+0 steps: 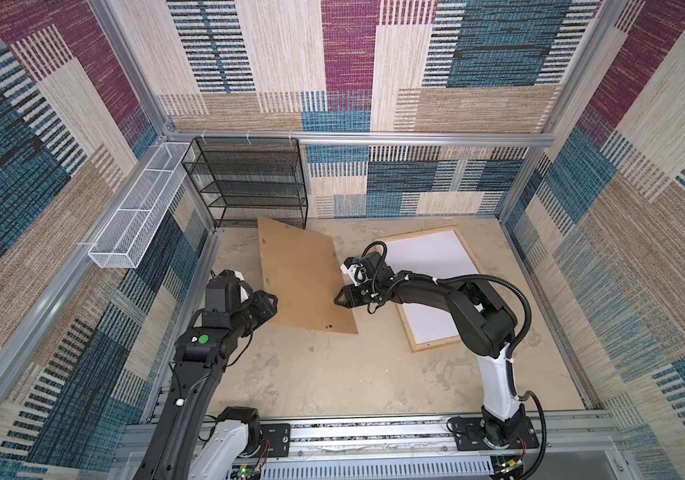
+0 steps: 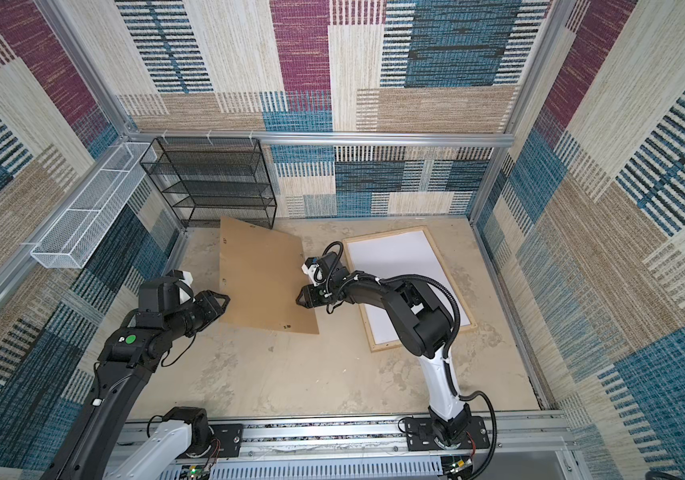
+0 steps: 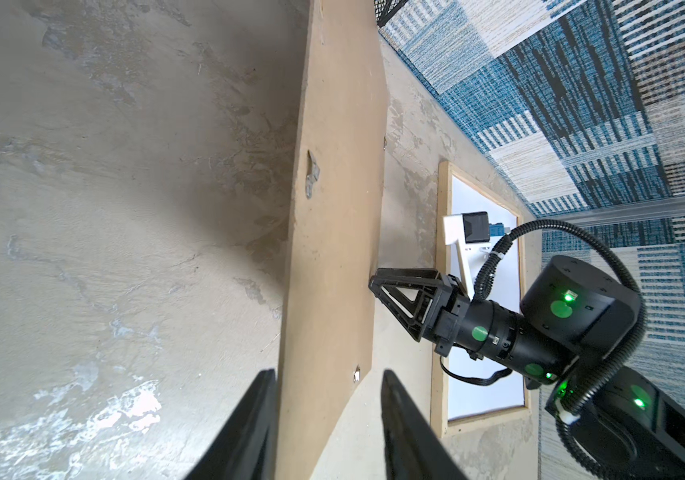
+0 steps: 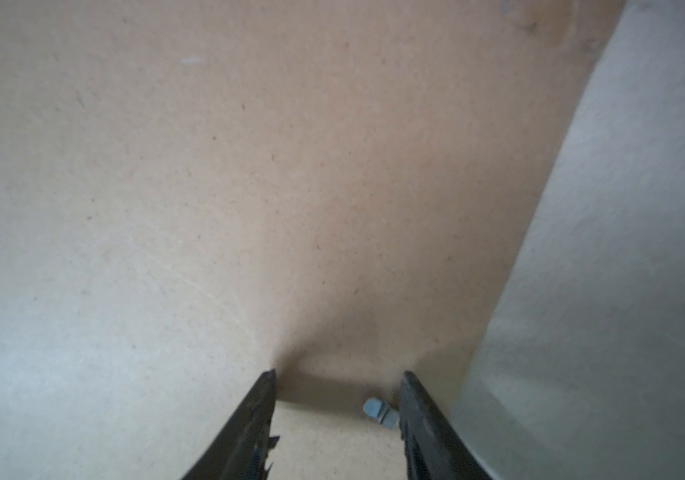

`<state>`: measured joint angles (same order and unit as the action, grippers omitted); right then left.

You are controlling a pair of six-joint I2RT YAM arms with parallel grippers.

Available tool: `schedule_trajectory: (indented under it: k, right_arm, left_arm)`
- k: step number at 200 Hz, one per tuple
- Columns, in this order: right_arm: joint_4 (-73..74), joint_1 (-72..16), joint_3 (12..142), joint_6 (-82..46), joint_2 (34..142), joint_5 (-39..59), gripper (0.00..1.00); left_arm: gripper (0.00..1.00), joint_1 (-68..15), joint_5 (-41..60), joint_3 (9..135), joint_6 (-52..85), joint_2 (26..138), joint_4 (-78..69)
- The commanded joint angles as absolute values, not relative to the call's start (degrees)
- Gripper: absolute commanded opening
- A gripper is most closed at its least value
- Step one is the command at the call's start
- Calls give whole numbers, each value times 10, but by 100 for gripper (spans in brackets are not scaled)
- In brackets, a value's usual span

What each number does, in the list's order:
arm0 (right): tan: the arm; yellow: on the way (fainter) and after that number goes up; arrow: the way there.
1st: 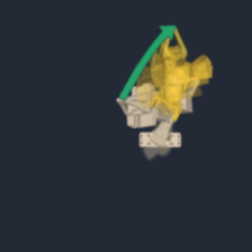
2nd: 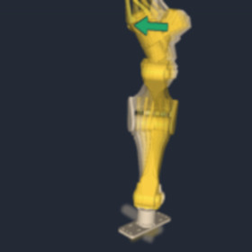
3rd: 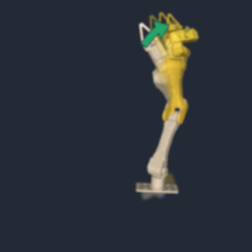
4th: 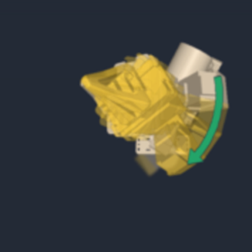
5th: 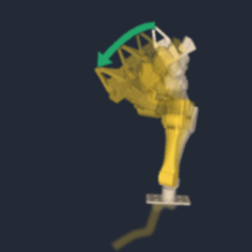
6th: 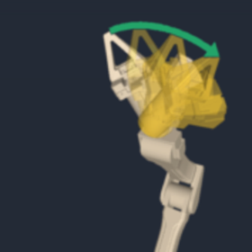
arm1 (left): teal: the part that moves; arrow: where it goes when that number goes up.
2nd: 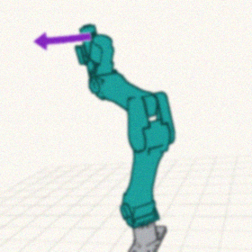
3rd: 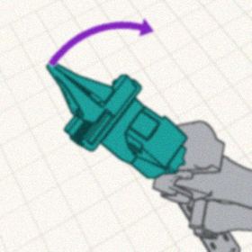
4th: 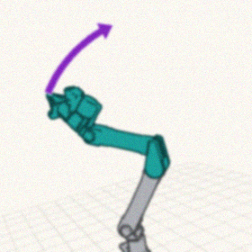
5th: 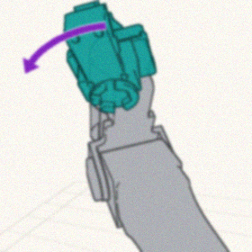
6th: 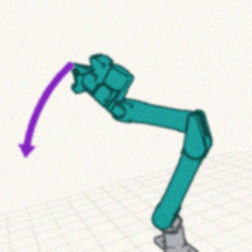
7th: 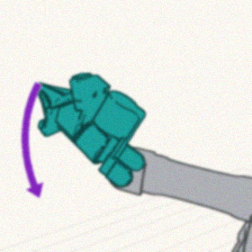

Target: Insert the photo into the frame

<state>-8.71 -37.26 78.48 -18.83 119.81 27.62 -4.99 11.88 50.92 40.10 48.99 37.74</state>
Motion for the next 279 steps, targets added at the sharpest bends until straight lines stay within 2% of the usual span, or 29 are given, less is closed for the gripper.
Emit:
schedule_trajectory:
  k: [1,70,174,279]
  right_arm:
    - [-92,-373,778,-192,1193,301,50]
    - [-77,-360,760,-194,1181,322,51]
    - [-70,-346,749,-196,1168,332,51]
    - [-38,-345,737,-210,1172,388,49]
  left_arm:
    - [44,-51,190,517,382,496,318]
    - [49,-51,186,545,360,505,334]
    - [27,-51,170,540,353,536,335]
    - [23,-51,200,517,371,547,292]
